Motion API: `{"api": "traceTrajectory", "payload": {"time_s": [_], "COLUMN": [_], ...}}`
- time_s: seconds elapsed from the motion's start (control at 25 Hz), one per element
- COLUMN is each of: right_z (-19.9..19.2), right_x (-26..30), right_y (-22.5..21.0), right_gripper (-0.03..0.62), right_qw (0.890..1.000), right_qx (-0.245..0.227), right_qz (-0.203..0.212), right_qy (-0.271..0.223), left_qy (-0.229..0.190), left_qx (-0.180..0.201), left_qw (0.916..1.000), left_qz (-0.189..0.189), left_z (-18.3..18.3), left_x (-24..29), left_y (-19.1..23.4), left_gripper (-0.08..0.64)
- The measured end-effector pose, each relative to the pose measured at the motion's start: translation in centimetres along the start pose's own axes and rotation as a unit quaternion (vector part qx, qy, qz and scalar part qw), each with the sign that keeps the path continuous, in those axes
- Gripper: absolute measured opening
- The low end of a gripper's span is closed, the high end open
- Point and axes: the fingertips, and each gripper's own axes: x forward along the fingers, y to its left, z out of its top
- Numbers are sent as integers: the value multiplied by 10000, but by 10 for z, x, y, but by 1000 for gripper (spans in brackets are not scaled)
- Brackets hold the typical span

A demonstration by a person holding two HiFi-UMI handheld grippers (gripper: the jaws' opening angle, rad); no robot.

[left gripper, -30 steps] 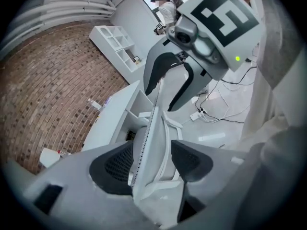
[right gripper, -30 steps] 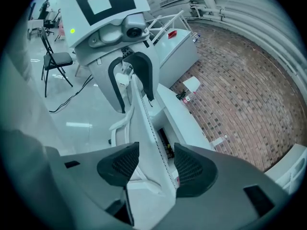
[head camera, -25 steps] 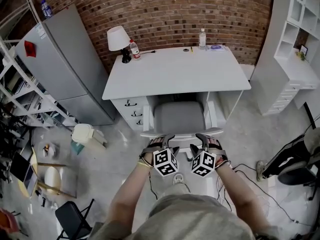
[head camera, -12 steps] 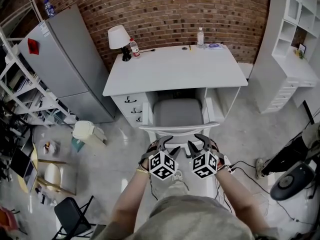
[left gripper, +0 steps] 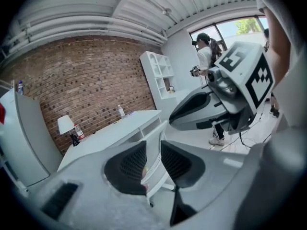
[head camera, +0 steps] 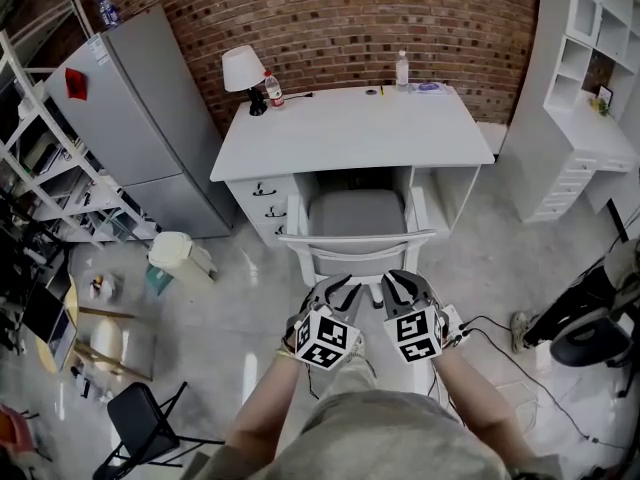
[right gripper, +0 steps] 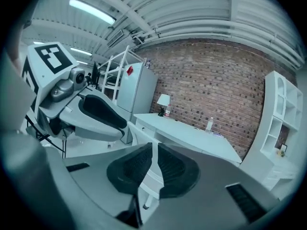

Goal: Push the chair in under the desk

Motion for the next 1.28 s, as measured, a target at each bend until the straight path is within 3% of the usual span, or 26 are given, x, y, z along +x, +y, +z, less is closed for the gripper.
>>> {"api": "traceTrajectory", "payload": {"time_s": [0.36, 0.76, 1.28], "right_z": [10, 6, -7], "right_x": [-46, -93, -141], "right_y": [19, 37, 69], "right_gripper": [18, 11, 9], "right_qw": [9977, 9945, 9913], "right_qx": [585, 926, 1194], "right_qz": [36, 88, 200], "right_qy": [-337, -490, -512], "left_qy": [-265, -314, -468], "left_qx": [-547, -1091, -1230], "left_qw": [9978, 9920, 9882], "left_qz": [250, 560, 779], "left_z": [5, 4, 7], "left_x": [-33, -68, -113], "left_y": [-25, -50, -76], "left_gripper": [51, 27, 24]}}
